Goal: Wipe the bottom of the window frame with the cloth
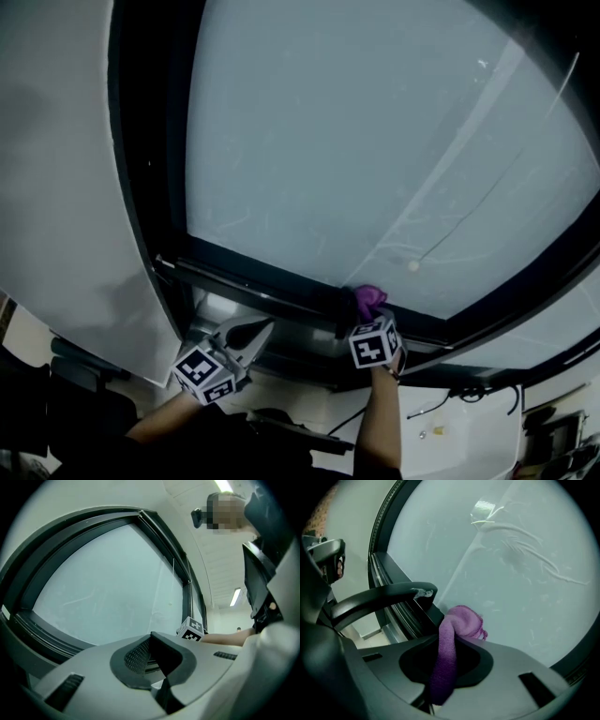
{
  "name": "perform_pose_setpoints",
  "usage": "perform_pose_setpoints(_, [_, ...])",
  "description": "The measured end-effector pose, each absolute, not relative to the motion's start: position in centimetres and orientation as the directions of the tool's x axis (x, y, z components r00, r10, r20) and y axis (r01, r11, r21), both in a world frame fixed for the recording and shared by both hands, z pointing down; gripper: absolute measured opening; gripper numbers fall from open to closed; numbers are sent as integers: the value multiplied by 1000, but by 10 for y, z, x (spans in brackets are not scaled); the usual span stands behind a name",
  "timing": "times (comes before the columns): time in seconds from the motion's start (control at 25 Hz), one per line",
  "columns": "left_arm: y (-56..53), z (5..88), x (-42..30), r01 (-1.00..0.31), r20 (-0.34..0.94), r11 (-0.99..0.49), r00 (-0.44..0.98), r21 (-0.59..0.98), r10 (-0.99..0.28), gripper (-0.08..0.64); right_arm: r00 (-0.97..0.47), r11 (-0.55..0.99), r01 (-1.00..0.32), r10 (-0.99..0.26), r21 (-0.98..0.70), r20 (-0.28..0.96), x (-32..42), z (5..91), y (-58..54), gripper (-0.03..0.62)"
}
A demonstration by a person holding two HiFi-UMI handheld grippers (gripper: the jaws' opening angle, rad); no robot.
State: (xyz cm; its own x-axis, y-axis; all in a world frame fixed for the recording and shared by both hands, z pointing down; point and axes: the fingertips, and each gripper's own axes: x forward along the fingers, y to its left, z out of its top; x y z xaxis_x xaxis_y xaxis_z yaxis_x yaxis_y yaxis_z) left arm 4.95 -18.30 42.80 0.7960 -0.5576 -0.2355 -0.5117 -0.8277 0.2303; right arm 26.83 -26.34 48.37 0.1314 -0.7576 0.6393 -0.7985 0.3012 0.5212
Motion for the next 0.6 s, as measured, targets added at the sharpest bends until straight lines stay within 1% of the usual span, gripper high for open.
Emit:
perform_pose_setpoints(0.32, [-180, 423, 53, -517, -247, -825, 789, 227, -563, -8, 22, 295, -861, -791, 414, 611, 264, 482, -262, 67])
perform_pose_setpoints(0.52, [-176, 422, 57, -518, -249, -826, 789, 223, -562, -8, 37, 332, -807, -797, 489, 603, 257, 477, -261, 67])
perform_pose_setpoints(0.6, [-176, 423, 56, -521, -248, -823, 786, 226, -566, -8, 15, 345, -799, -808, 493, 589, 251, 472, -262, 67])
